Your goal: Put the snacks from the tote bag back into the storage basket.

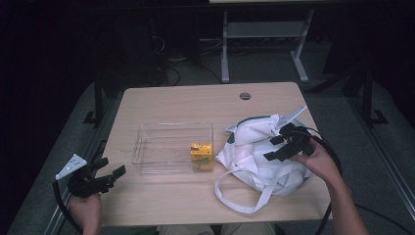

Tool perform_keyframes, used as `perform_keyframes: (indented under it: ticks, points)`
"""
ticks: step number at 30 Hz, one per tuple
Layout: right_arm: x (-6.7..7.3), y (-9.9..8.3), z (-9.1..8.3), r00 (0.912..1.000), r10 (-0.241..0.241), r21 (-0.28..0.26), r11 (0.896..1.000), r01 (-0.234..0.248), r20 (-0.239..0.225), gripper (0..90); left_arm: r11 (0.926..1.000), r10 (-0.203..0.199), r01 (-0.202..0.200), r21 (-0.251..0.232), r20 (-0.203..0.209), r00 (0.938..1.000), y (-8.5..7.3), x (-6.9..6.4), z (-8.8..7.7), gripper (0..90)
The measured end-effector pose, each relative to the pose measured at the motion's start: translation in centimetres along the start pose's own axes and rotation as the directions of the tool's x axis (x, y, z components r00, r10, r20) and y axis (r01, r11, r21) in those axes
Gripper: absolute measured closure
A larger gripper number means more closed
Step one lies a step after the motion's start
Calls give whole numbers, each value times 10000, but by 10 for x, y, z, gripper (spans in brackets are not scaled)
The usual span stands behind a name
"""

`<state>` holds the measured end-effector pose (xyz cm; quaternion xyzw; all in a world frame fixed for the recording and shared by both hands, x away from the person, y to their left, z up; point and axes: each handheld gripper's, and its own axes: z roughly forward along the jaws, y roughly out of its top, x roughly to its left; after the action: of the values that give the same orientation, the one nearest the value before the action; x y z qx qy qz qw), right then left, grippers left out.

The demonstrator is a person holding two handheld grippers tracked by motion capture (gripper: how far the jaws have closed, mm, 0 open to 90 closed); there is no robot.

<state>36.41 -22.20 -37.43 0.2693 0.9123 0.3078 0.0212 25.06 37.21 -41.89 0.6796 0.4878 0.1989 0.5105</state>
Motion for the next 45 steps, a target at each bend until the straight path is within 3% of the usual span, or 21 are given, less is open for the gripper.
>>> perform_keyframes:
  ticks: [16,30,45]
  points:
    - [5,-22,-7,9993,264,-415,9988,-253,257,286,10000,48,-49,60,70,10000,0,-1,0,125]
    - [12,-41,-20,9963,445,-984,9945,-372,734,281,9997,192,-194,179,104,9998,0,-1,0,125]
    - [19,-58,-21,9903,605,-1382,9895,-430,1254,272,9997,189,-191,159,157,9997,0,-2,1,125]
